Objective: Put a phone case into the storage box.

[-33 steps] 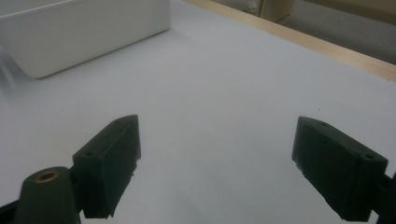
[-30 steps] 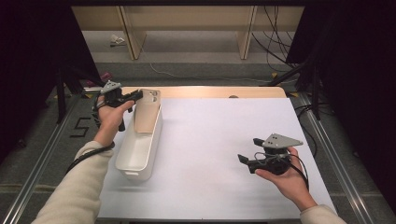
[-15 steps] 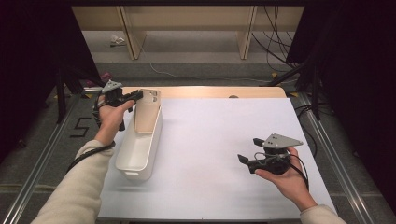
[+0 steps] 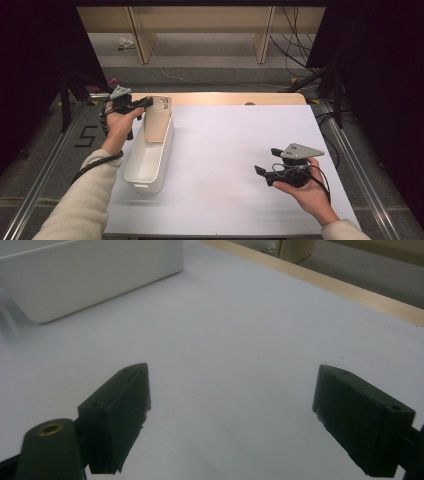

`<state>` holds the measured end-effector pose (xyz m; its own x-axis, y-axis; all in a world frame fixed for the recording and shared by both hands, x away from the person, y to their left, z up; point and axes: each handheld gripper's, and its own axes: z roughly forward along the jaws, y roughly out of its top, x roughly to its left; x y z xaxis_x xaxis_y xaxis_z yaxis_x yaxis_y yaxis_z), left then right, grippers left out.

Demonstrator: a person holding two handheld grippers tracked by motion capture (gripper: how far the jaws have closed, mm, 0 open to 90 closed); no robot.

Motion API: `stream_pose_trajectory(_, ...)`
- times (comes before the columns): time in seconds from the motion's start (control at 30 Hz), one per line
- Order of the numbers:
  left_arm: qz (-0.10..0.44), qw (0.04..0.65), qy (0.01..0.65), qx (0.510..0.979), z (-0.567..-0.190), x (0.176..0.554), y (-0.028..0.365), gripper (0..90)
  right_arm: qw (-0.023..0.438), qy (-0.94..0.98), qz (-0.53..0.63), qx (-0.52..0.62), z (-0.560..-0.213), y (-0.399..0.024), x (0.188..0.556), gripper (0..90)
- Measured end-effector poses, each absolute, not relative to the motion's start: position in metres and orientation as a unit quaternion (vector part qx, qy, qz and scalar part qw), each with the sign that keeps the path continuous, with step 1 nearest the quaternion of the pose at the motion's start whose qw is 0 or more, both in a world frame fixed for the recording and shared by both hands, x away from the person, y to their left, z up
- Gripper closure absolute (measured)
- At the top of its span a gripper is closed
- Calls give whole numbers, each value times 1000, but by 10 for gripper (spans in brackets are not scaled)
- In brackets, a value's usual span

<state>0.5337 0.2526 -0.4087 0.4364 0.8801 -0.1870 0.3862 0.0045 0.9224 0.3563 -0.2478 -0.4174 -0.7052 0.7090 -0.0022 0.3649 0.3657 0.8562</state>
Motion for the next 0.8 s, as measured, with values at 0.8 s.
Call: stream_pose_trajectory(0.8, 238, 503, 488, 673, -415, 536, 257, 763, 190, 804, 454, 333, -417, -248, 356, 163)
